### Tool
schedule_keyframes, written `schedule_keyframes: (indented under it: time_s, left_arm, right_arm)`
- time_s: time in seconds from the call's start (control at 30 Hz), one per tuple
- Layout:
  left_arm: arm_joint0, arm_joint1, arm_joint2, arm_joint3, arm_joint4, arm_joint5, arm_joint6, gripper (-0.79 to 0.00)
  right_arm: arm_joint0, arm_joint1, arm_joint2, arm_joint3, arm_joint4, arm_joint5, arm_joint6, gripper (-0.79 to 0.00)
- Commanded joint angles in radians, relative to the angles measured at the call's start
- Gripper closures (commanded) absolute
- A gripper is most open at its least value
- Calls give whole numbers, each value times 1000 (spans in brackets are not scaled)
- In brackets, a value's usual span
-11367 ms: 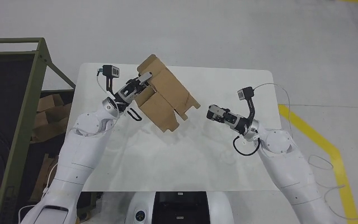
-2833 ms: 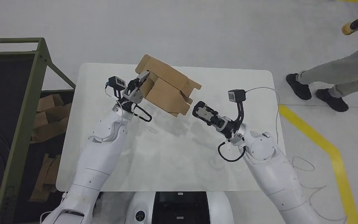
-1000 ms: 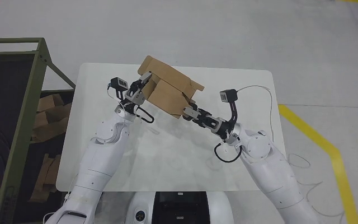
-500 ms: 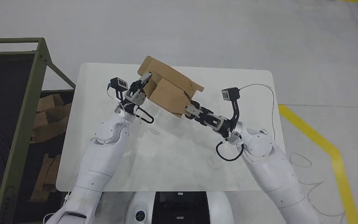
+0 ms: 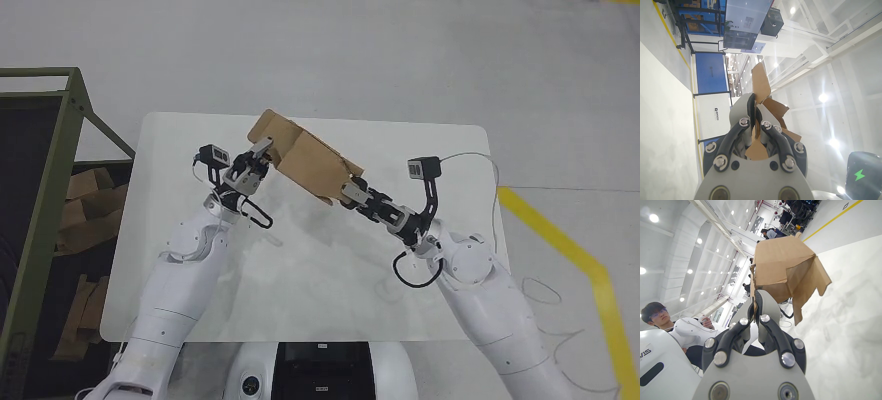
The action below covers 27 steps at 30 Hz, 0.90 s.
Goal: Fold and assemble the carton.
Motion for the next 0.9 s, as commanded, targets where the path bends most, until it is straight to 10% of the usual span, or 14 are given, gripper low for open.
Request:
schedule_keyframes:
  time_s: [0.0,0.3,0.53,0.87]
  left_arm:
    - [6,1,-3,0,-4,4,-15,0]
    - [23,5,-16,-6,-11,11,-51,0]
    - [35,7,-24,-15,-15,16,-81,-296]
    - [35,9,-28,-8,-6,22,-88,-357]
  right_arm:
    - [-4,1,5,-2,0,-3,-3,0]
    - [-20,3,19,-7,-1,0,-17,0]
    - [-25,5,24,-13,1,-3,-15,0]
    - [-32,8,40,-18,10,-10,-7,0]
